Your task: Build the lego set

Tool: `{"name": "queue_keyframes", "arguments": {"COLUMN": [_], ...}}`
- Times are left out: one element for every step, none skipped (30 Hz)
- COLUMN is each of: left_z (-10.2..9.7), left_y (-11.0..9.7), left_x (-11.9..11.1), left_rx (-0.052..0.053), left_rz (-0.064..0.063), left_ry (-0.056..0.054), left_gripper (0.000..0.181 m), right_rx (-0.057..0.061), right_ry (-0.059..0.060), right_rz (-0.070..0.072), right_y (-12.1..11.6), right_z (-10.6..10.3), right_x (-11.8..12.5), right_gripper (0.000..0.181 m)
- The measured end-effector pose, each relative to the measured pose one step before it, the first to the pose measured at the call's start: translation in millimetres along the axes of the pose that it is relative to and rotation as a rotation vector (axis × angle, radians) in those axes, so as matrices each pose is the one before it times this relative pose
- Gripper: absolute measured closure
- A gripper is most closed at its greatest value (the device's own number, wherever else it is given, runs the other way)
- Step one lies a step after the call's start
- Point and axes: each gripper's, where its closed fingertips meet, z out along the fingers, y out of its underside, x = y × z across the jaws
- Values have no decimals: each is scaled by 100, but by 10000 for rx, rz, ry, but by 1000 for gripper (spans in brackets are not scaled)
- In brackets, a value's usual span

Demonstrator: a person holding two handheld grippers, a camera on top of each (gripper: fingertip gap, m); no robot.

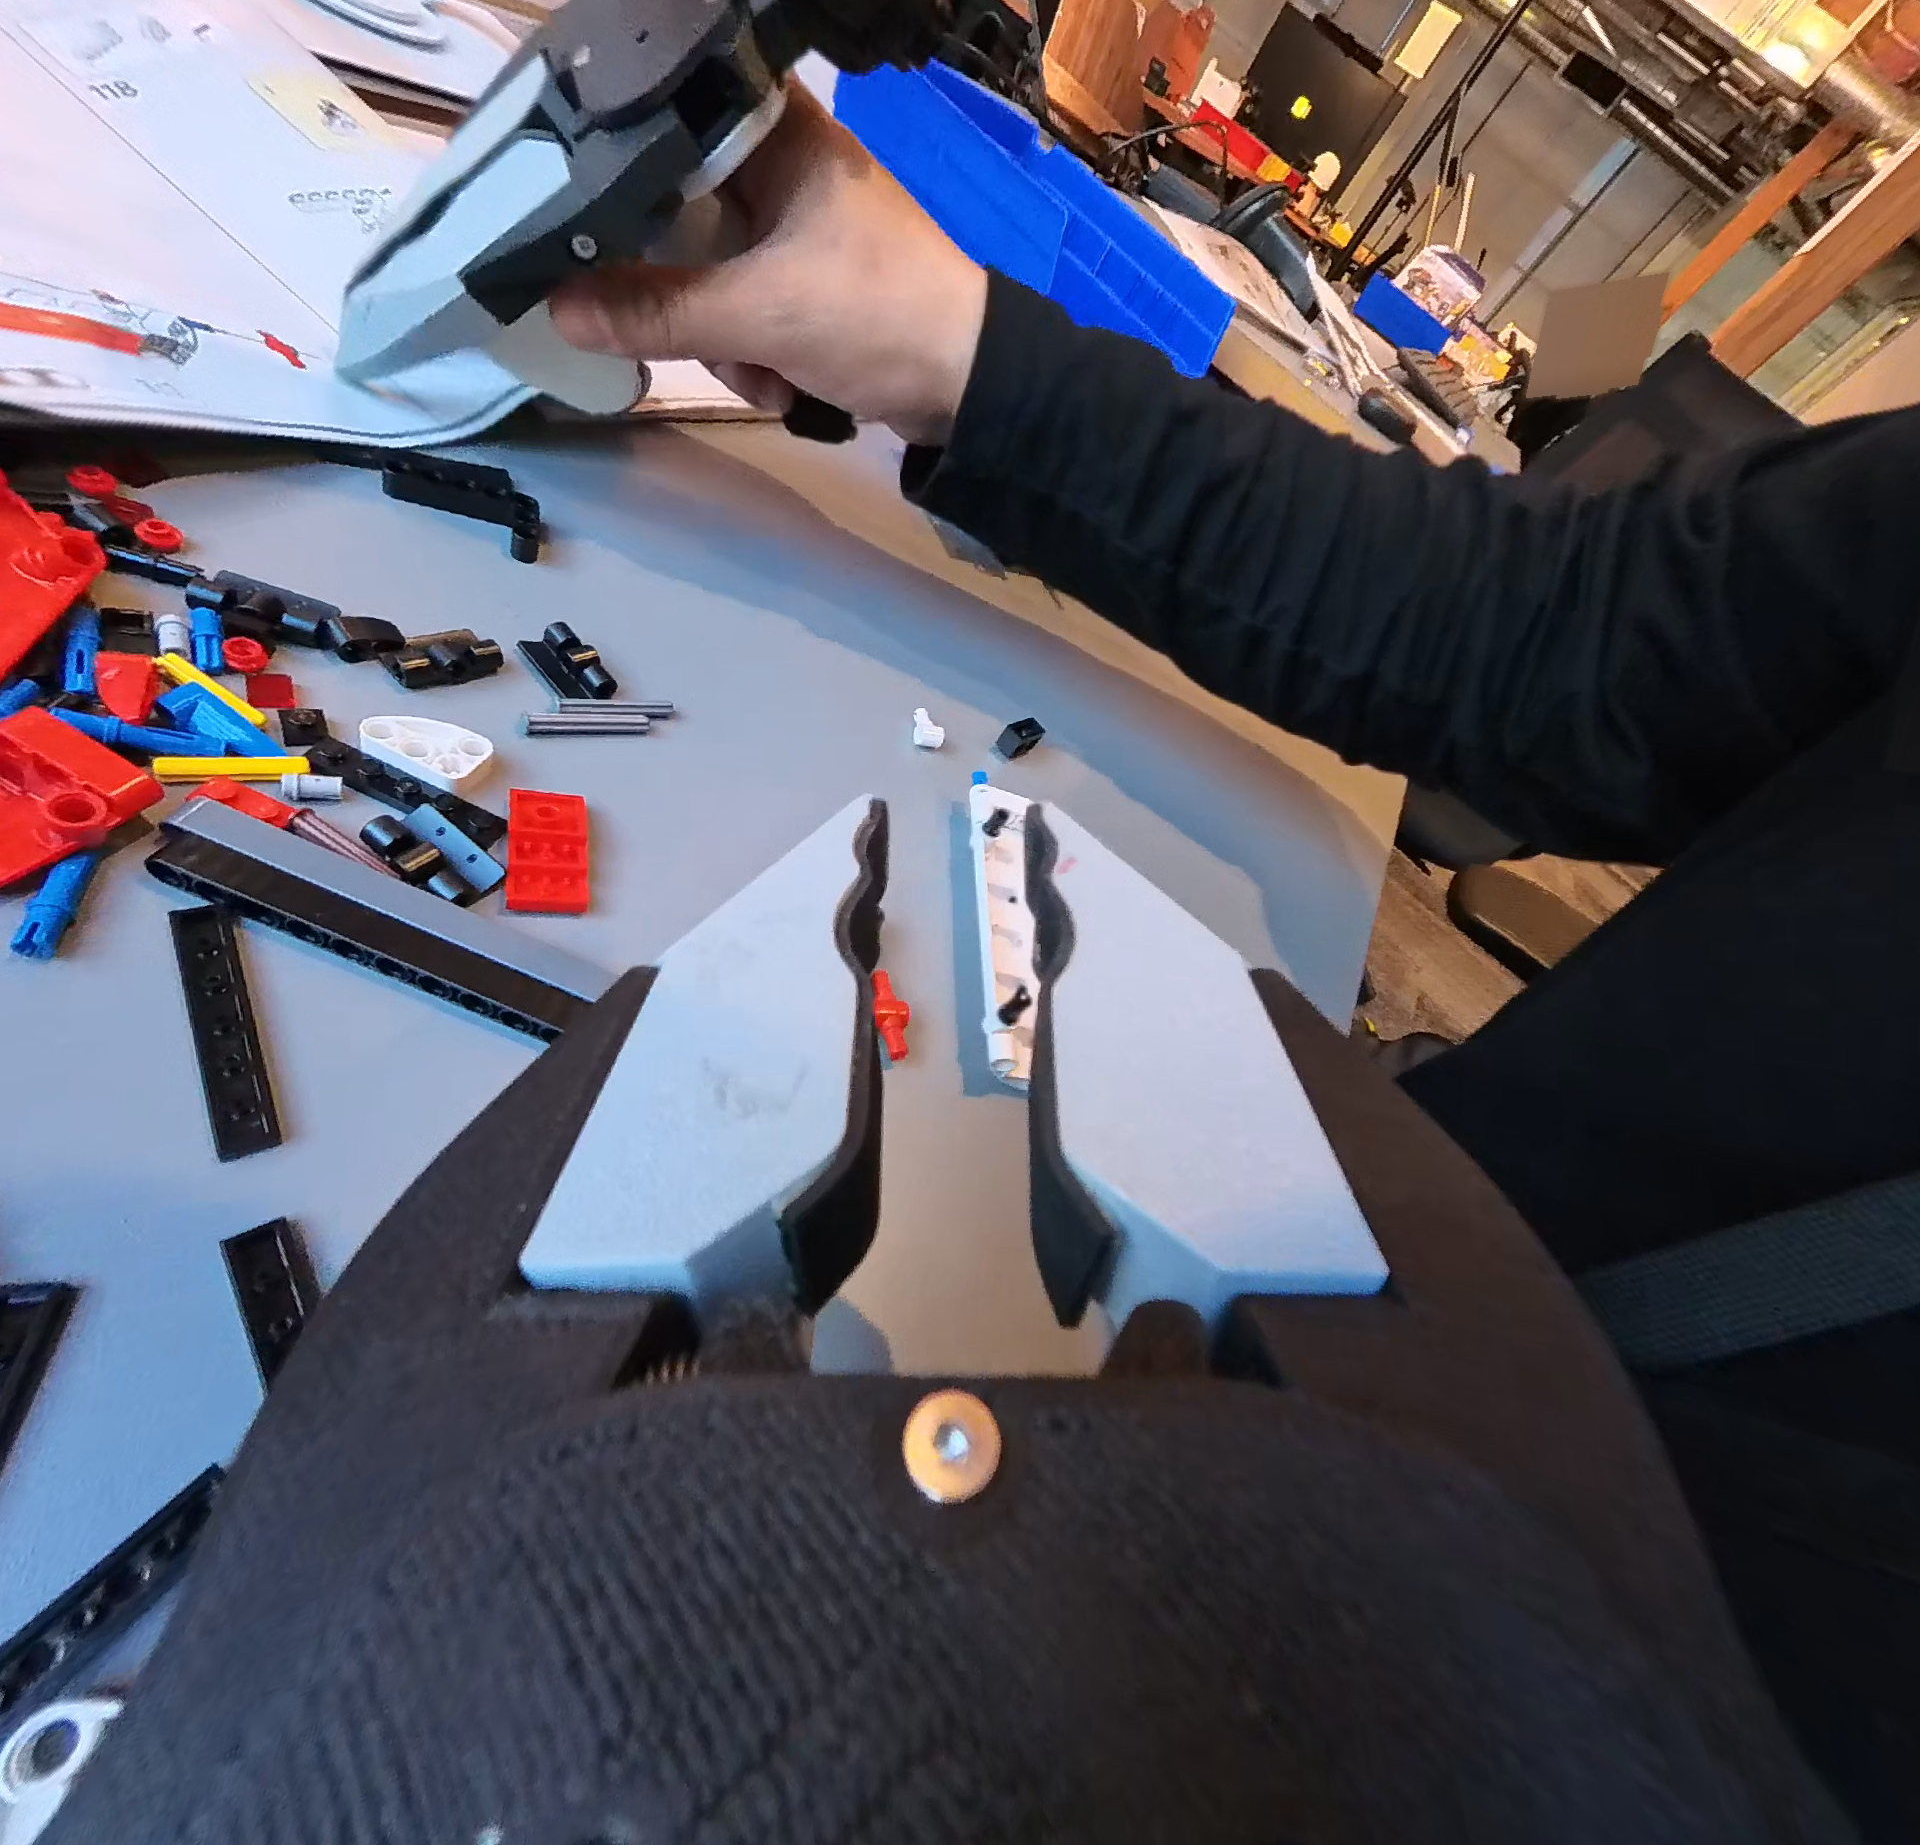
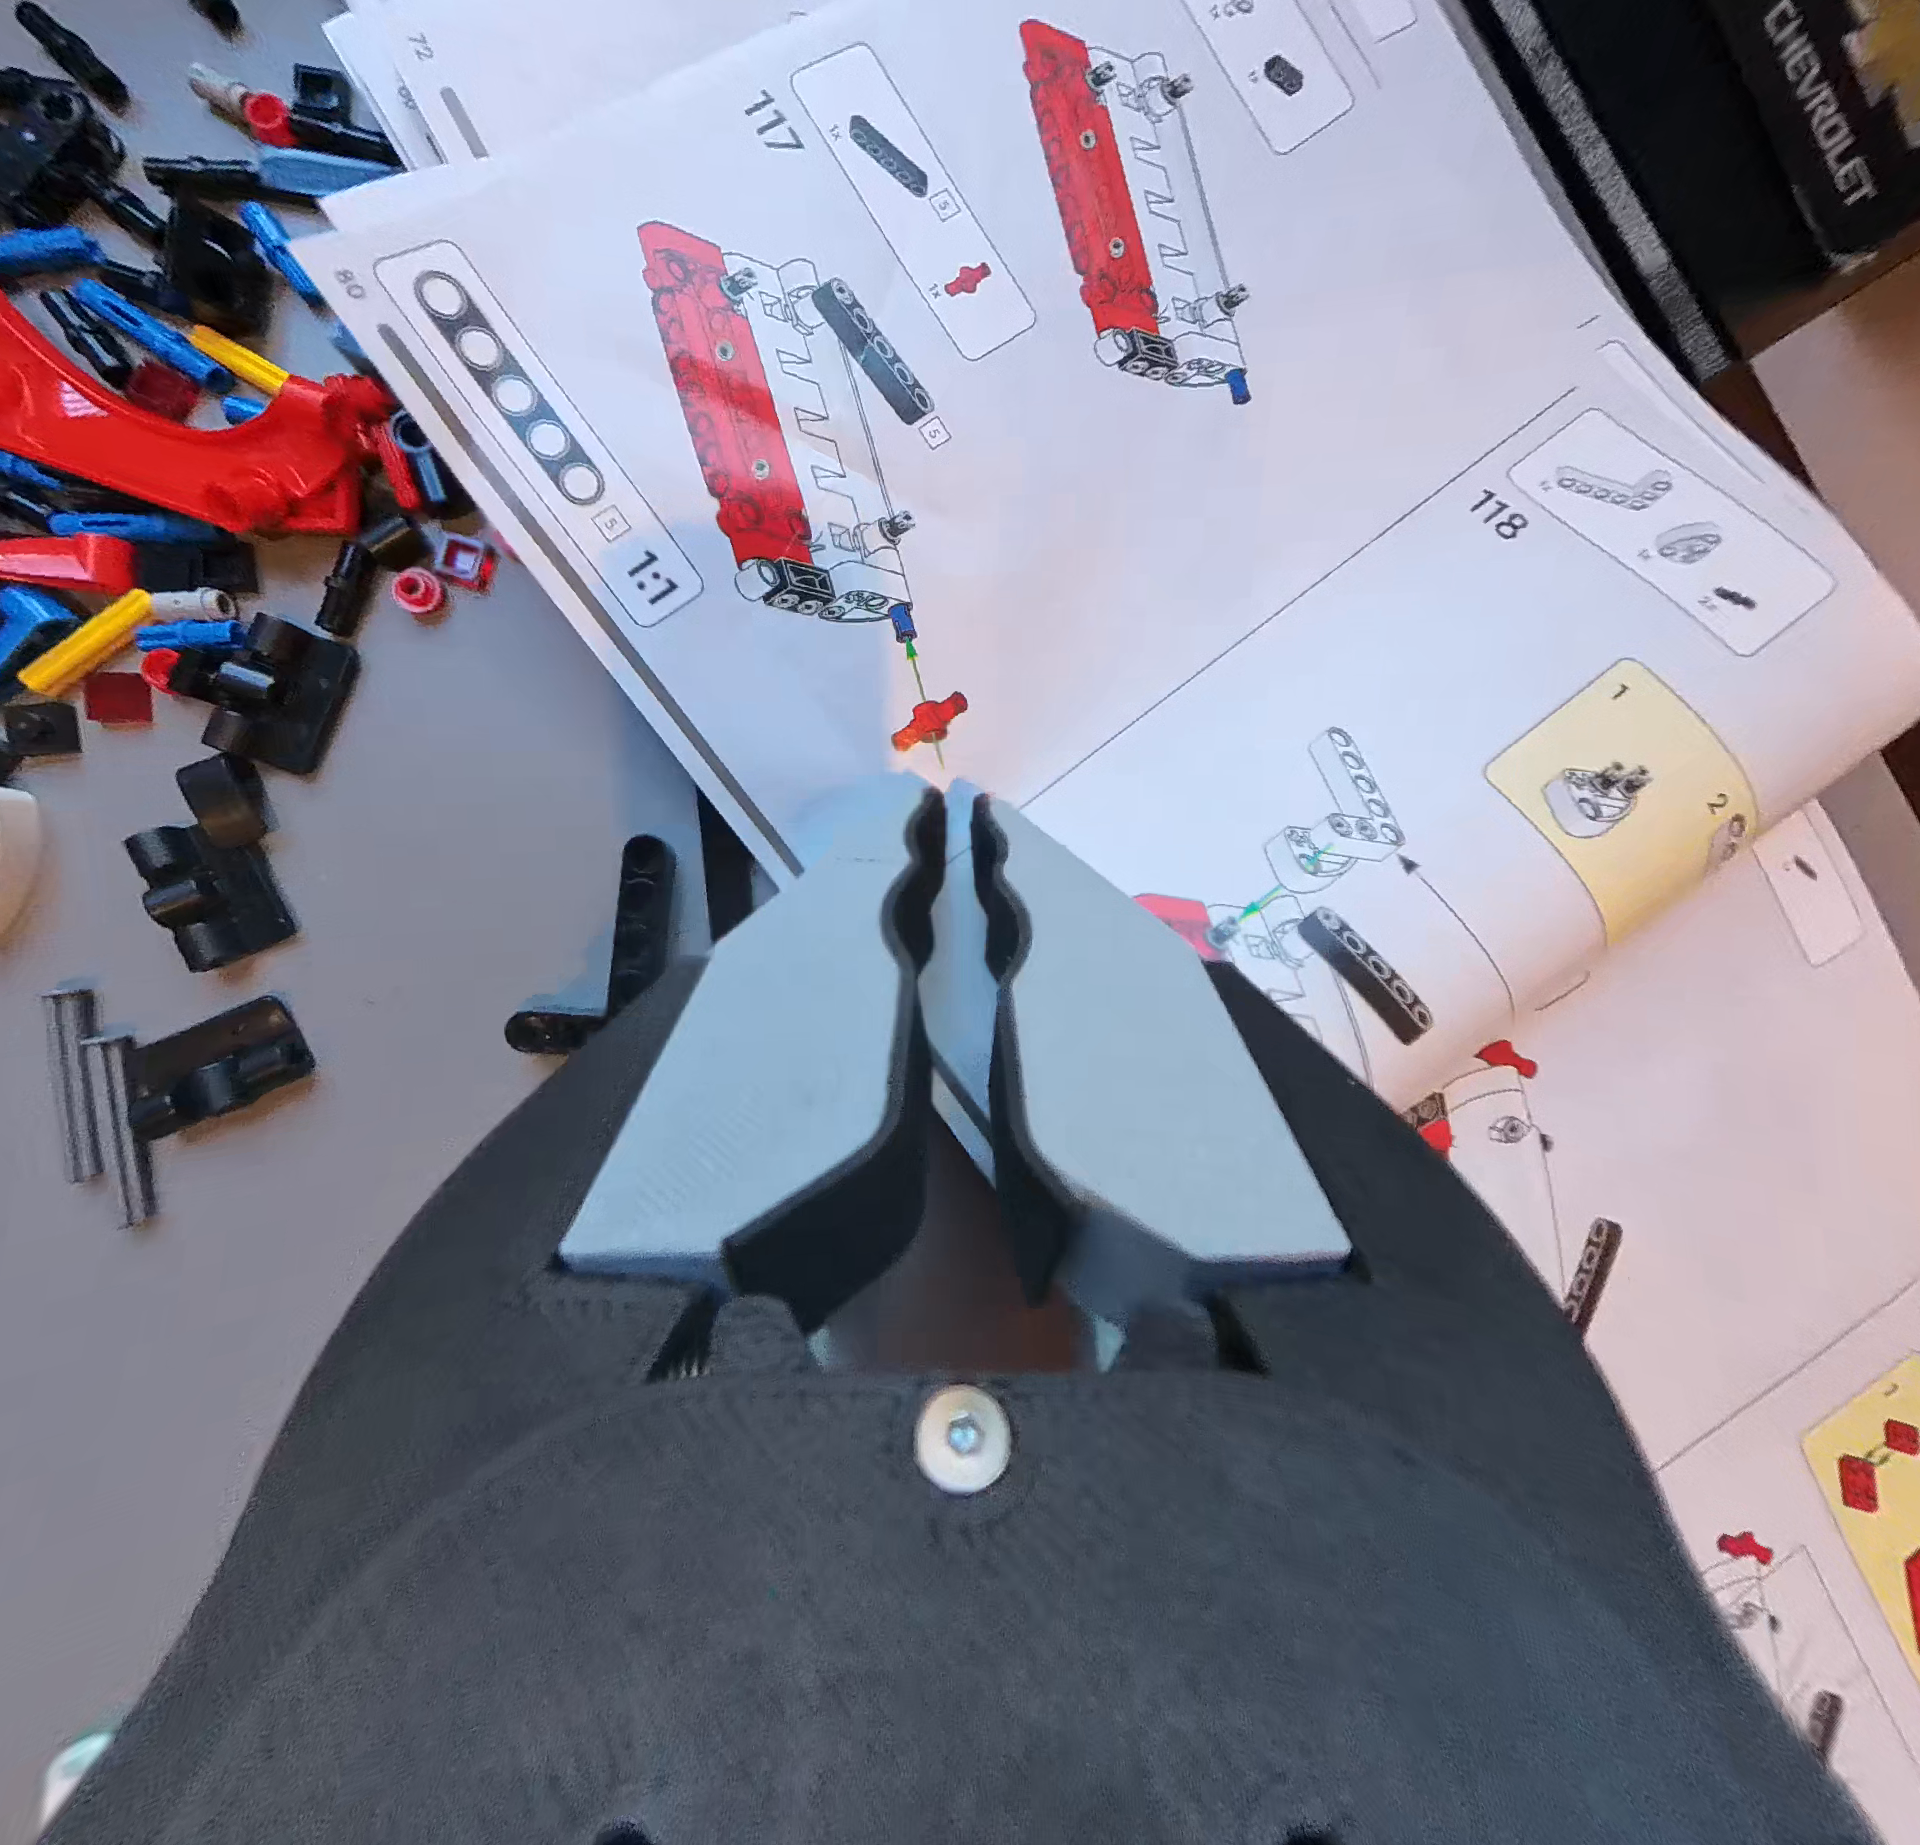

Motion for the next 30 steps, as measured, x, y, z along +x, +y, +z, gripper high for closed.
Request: {"name": "queue_keyframes", "arguments": {"left_z": [53, 70, 64, 47, 42, 38, 56, 54, 70, 54, 33, 20, 4, -28, -79, -181, -280, -360, -435, -478, -550, -578, -548, -465, -357, -293, -243, -160, -118, -96], "left_y": [88, 79, 50, 58, 39, 35, 50, 82, 87, 62, 8, -50, -4, 46, 56, -38, -126, -126, -38, 13, -76, -198, -221, -162, -96, -163, -196, -129, -88, -64], "left_x": [-60, -42, -41, -44, -63, -71, -105, -124, -126, -114, -47, -28, -31, -65, -104, -22, 22, 5, 47, 64, 100, 81, 49, 11, 4, 159, 255, 310, 309, 243], "left_rx": [-36, -26, -22, -30, -24, -12, -18, -29, -28, -30, -2, 35, 28, 18, 37, 96, 194, 216, 188, 167, 216, 262, 245, 174, 118, 163, 175, 119, 86, 57], "left_rz": [-26, -14, 12, 35, 50, 62, 57, 48, 56, 42, 36, 49, 57, 57, 41, 31, 42, 20, 7, 36, 93, 187, 245, 225, 167, 134, 114, 97, 96, 72], "left_ry": [-12, -5, -19, -33, -54, -64, -81, -93, -92, -93, -76, -80, -92, -125, -167, -145, -154, -190, -178, -174, -170, -163, -166, -142, -99, 26, 111, 152, 151, 119], "left_gripper": [158, 158, 158, 158, 159, 159, 159, 159, 159, 160, 160, 160, 160, 159, 160, 160, 160, 159, 159, 159, 159, 159, 159, 159, 158, 158, 156, 155, 154, 153], "right_rx": [104, 141, 152, 158, 155, 143, 120, 94, 80, 80, 80, 70, 58, 53, 51, 50, 49, 54, 66, 74, 75, 74, 65, 45, 25, 8, -1, 8, 27, 37], "right_ry": [139, 56, 29, 8, 2, 5, 5, 5, 15, 28, 47, 69, 79, 69, 42, -2, -42, -52, -34, -1, 36, 70, 92, 97, 89, 72, 52, 34, 21, 10], "right_rz": [-69, -13, 27, 32, 32, 22, 13, 0, -19, -40, -64, -95, -122, -122, -93, -48, -4, 18, 6, -24, -46, -67, -95, -106, -95, -77, -55, -31, -11, 0], "right_y": [66, 9, -3, -26, -7, 16, 15, -20, -50, -55, -62, -46, -13, -6, -9, -19, -22, -23, -36, -31, -20, -30, -25, -10, 0, 3, 7, -3, -19, -21], "right_z": [-27, -8, 0, -13, -13, 0, 23, 12, 36, 29, 36, 16, -3, 8, 0, 2, -4, -11, -13, -3, -16, -11, -10, -8, 1, 10, 8, 1, -3, -13], "right_x": [184, 60, 35, 15, 35, 75, 90, 34, 10, -16, -34, -21, -10, -6, 7, -14, -28, -26, -12, -20, -4, -3, 6, 0, 1, 7, -6, 6, -5, 4], "right_gripper": [179, 180, 180, 180, 180, 181, 181, 181, 181, 181, 181, 181, 181, 181, 181, 181, 181, 181, 181, 181, 181, 181, 181, 181, 181, 181, 181, 181, 181, 181]}}
